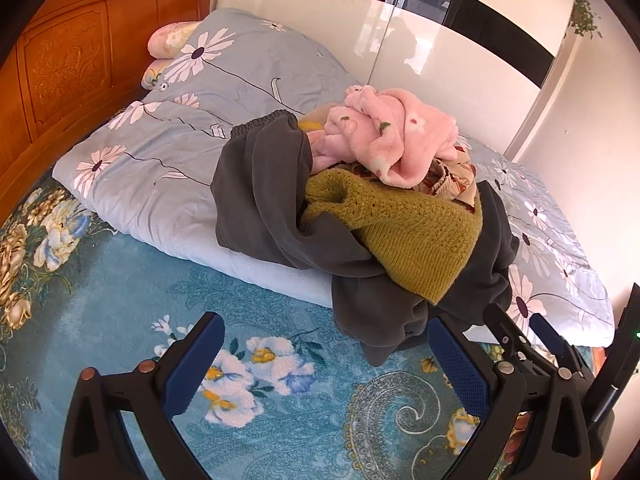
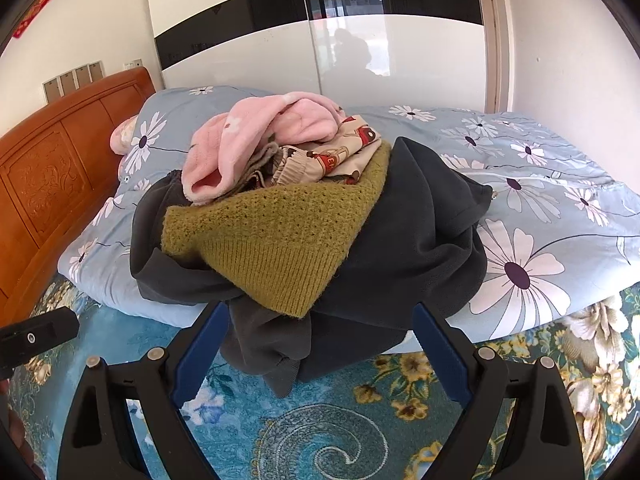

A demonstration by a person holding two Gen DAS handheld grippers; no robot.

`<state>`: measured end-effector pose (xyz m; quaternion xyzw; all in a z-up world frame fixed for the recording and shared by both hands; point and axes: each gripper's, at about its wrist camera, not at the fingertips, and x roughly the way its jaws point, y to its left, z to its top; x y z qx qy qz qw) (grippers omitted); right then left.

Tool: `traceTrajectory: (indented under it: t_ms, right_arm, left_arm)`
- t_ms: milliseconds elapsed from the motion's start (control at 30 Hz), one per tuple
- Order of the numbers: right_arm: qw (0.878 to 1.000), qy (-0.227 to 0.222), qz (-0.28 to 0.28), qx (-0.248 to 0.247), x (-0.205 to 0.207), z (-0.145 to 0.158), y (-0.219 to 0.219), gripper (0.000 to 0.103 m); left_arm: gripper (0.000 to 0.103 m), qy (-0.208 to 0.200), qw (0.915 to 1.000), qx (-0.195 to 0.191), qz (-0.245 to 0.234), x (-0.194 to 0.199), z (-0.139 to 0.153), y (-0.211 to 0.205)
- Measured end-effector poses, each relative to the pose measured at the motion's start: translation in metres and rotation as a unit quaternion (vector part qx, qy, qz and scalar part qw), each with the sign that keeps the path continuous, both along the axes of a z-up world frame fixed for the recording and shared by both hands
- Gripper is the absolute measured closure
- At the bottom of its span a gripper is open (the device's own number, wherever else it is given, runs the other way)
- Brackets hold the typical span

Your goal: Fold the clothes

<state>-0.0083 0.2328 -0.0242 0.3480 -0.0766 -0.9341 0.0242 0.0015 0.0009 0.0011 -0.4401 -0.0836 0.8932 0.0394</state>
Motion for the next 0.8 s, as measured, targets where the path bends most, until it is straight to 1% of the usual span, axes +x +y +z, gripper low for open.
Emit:
traceTrajectory:
  t_ms: [200,267,433,533,600,800]
  right_arm:
    - [0.999,0.010,0.026,-0.022,0.002,0.006,-0.006,0.009]
    - [0.999,0.019,0.035,-0.022,0.004,0.009,-0.010,0.009]
    - [0.998,0.032,0.043,-0.025,0.004,0.011,-0.013,0.009]
    - [0.998,0.037,0.044,-0.026,0.005,0.011,-0.014,0.000]
    - [0.998,0.039,0.045,-0.027,0.005,0.011,-0.015,0.000]
    - [0.997,0.048,0.047,-0.029,0.005,0.011,-0.017,0.000]
  left_arm:
    - [0.000,0.034,0.9994,0.002,-0.007,0.005,0.003,0.003]
    - [0.000,0.040,0.9990,-0.017,-0.005,0.003,0.005,0.006]
    - [0.000,0.083,0.9965,-0.002,0.010,0.015,0.003,-0.007]
    - [0.000,0.115,0.9931,-0.010,0.019,0.021,0.007,-0.009]
    - [0.000,0.129,0.9913,-0.011,0.021,0.022,0.009,-0.010]
    - [0.000,0.132,0.9909,-0.006,0.026,0.026,0.007,-0.012]
